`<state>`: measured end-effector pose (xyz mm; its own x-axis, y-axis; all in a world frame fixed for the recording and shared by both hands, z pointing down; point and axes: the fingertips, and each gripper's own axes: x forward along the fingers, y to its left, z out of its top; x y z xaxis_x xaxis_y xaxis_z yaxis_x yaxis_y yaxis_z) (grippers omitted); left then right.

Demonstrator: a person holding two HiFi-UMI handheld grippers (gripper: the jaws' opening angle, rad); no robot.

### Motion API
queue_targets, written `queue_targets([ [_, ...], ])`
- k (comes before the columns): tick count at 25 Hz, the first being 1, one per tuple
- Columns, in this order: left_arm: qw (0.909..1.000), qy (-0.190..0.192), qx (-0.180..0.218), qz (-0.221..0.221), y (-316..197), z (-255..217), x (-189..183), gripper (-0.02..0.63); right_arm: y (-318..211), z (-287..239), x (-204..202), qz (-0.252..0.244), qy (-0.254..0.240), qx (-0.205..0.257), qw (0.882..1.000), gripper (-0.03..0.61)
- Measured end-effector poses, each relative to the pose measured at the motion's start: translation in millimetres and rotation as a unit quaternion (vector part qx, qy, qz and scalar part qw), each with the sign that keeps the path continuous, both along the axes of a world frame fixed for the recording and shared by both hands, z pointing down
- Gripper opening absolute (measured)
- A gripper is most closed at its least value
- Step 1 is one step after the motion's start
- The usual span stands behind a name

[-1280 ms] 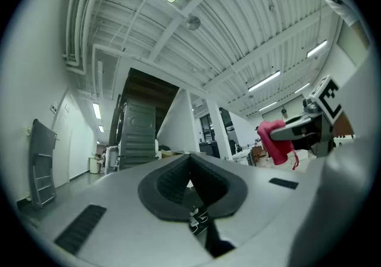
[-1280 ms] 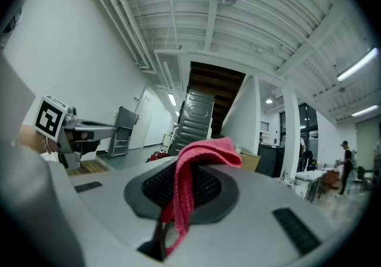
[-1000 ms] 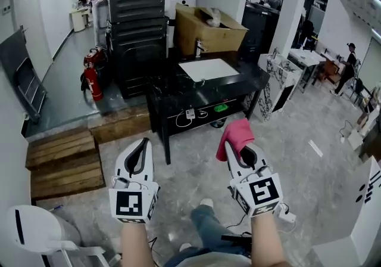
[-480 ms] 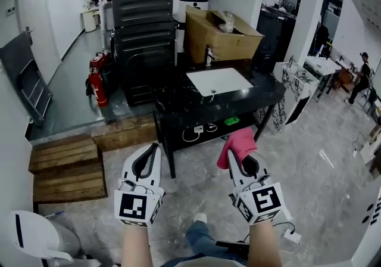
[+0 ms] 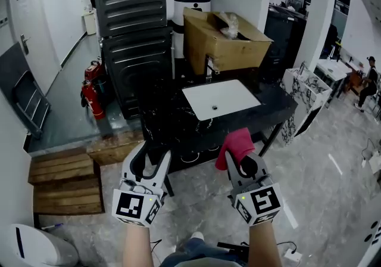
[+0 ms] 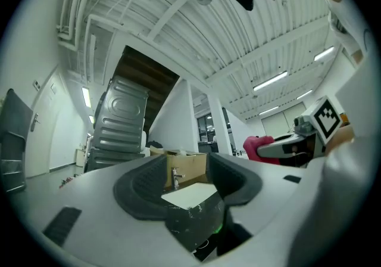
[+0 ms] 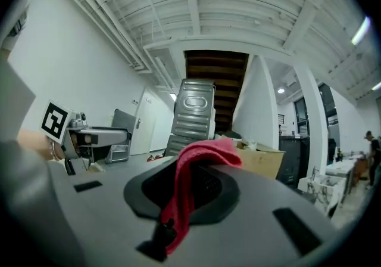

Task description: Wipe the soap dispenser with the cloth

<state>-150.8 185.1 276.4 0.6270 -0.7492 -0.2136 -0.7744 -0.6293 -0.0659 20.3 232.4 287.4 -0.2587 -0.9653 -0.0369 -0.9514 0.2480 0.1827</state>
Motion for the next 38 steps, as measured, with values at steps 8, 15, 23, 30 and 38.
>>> queue_targets([
  [8, 0.9989, -0.006, -0.029, -0.036, -67.8, 15.0, 20.7, 0.344, -65.3, 14.6, 27.2, -0.014, -0.015, -0.019, 1.000, 0.049],
  [15, 0.9943, -0.015, -0.059, -0.088, -141.1, 36.8, 22.9, 0.342, -132.5, 31.8, 33.6, -0.026, -0.015, -0.035, 0.999, 0.049],
  [23, 0.9897, 0.013, -0.078, -0.119, -256.4, 59.3, 31.5, 0.341, -250.2, 36.4, 55.1, -0.030, -0.018, -0.045, 0.998, 0.049],
  [30, 0.9824, 0.007, -0.115, -0.147, -364.8, 80.9, 29.0, 0.339, -353.8, 39.2, 50.6, -0.049, -0.007, -0.063, 0.997, 0.049],
  [38, 0.9742, -0.042, -0.146, -0.167, -458.7, 116.0, 33.2, 0.262, -431.7, 62.7, 44.3, -0.065, 0.004, -0.088, 0.994, 0.049],
])
